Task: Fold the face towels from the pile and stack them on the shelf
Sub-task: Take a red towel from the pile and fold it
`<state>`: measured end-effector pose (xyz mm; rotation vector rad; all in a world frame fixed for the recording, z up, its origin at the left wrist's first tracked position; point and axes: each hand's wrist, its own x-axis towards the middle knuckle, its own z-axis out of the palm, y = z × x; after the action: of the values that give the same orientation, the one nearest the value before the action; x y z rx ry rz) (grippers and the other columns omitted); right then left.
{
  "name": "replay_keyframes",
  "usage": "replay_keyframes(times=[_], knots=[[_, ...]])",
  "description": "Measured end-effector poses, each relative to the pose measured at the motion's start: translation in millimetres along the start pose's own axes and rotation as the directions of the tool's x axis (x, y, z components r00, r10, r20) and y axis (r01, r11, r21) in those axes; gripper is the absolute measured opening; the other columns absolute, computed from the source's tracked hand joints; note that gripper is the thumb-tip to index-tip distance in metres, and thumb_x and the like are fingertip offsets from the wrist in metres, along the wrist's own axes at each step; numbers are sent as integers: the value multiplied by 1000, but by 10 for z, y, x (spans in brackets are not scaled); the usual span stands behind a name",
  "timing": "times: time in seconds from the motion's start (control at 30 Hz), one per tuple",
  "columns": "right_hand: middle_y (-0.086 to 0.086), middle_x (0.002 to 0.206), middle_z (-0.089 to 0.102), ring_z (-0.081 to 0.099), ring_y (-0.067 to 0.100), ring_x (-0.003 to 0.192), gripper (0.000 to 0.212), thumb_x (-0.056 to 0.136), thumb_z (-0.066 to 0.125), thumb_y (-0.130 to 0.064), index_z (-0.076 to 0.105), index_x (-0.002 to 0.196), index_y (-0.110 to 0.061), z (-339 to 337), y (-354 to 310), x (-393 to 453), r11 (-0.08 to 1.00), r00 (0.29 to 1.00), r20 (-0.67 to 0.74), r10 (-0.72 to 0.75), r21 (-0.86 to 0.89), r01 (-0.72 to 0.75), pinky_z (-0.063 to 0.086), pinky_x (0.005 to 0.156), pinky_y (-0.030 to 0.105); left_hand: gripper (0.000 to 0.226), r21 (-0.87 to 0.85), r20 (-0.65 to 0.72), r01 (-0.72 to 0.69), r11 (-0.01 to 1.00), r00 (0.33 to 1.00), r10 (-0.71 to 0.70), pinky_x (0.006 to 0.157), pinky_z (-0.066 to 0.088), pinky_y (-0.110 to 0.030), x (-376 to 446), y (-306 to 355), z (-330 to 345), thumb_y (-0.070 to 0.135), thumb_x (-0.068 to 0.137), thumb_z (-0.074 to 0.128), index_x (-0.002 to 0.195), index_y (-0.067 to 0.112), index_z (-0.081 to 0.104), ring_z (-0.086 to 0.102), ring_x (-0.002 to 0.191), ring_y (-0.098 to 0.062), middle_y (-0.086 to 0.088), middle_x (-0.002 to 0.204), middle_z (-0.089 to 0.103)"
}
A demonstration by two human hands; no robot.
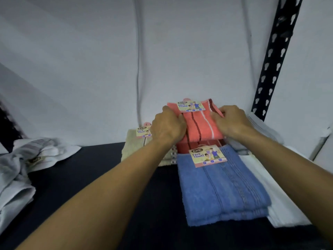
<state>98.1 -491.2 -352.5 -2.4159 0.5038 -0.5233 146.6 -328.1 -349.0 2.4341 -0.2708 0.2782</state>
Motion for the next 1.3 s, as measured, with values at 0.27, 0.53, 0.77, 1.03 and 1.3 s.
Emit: replay_keyframes(times=[0.27, 0.53, 0.77, 1.03, 1.3], knots=[[7, 86, 63, 59, 25, 74, 35, 97, 50, -41, 63, 91, -10, 272, 312, 220, 982, 996, 57, 73, -180, -62, 44, 66, 31, 32, 282, 48, -41, 958, 998, 28, 90, 40, -42, 168, -36, 403, 38, 97, 47, 116, 13, 52, 59, 109, -32, -11, 117, 64], [7, 83, 61, 58, 27, 77, 41, 96, 49, -47, 60, 85, -9, 351, 329, 250, 957, 990, 128, 53, -289, -14, 42, 67, 32, 26, 447, 54, -19, 894, 999, -6, 106, 26, -53, 124, -57, 510, 31, 96, 46, 114, 15, 54, 58, 112, -31, -7, 112, 66], [6, 77, 61, 60, 26, 76, 42, 98, 42, -44, 61, 80, -11, 438, 485, 303, 990, 987, 130, 98, -116, -83, 46, 66, 33, 23, 533, 2, -71, 843, 997, 83, 104, 27, -49, 88, -86, 513, 27, 96, 47, 115, 13, 48, 53, 113, -29, -6, 110, 65], [11, 125, 53, 51, 26, 108, 35, 100, 41, -28, 51, 129, -10, 360, 379, 264, 936, 995, 26, -94, -338, 97, 44, 81, 36, 40, 423, 219, -456, 783, 890, 400, 119, 14, -52, 276, -120, 470, 25, 101, 35, 136, 10, 46, 32, 137, -26, -9, 142, 46], [0, 162, -9, -12, 9, 147, 57, 105, 14, -40, 1, 154, -15, 414, 458, 296, 809, 801, 553, -230, -349, 473, -9, 112, 21, 66, 497, 552, -526, 690, 805, 216, 112, -18, -64, 287, -245, 533, 51, 102, 1, 158, 16, 1, -6, 152, -19, -1, 166, -5]])
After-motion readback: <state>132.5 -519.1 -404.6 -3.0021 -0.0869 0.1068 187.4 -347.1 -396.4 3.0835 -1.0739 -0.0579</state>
